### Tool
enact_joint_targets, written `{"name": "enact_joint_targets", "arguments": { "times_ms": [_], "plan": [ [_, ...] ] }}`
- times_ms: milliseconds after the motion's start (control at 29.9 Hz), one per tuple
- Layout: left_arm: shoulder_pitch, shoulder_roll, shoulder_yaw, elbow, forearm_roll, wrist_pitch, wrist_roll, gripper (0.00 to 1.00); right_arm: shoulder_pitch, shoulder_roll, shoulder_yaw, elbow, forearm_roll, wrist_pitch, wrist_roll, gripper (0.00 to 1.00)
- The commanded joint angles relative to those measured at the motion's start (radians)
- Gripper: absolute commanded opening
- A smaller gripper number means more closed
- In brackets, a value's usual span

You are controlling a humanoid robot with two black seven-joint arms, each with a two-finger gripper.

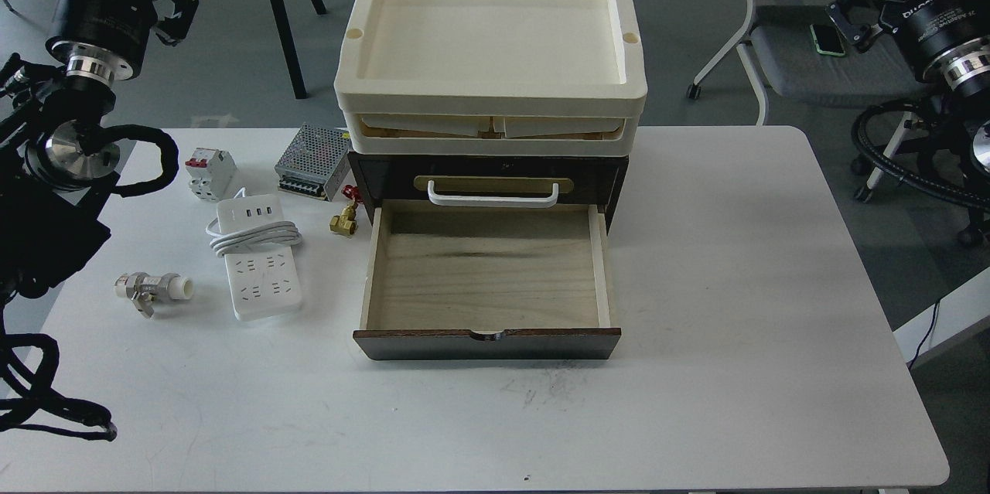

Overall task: Put charging cable into cabinet
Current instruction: 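Move the left gripper forward toward the white power strip and cable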

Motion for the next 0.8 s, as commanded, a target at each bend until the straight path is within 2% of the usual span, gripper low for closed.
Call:
{"name": "enact_joint_targets", "arguments": {
  "times_ms": [0,167,301,335,368,435,603,703,770],
  "plan": [
    [0.0,-0.017,-0.03,0.014,-0.005,0.0,0.001,1.0,-0.001,-0.007,0.0,0.006,0.001,0.0,0.0,1.0],
    [0.004,-0.012,-0.032,0.02,-0.011,0.0,0.012,1.0,0.002,0.008,0.003,0.026,0.001,0.0,0.0,1.0],
    [0.013,-0.05,-0.059,0.032,-0.068,0.0,-0.006,1.0,0.016,0.008,0.004,0.052,0.001,0.0,0.002,1.0],
    [0.013,-0.069,-0.062,0.028,-0.073,0.0,-0.019,1.0,0.018,0.008,0.006,0.053,0.002,0.0,0.002,1.0],
    [0.018,-0.082,-0.067,0.017,-0.077,0.0,-0.051,1.0,0.019,0.008,0.007,0.055,0.002,0.0,0.002,1.0],
    [0.035,-0.104,-0.087,-0.018,-0.079,0.0,-0.055,1.0,0.021,0.008,0.009,0.056,0.004,0.0,0.002,1.0],
    [0.104,-0.055,-0.107,-0.346,-0.07,0.0,-0.055,1.0,0.021,-0.001,0.018,0.073,0.004,0.0,0.002,1.0],
    [0.119,0.092,-0.093,-0.57,0.008,0.0,-0.055,1.0,0.016,-0.009,0.027,0.09,0.004,0.0,0.002,1.0],
    [0.121,0.19,-0.093,-0.707,0.161,0.0,-0.055,1.0,0.01,-0.009,0.027,0.092,0.004,0.0,0.003,1.0]
  ]
}}
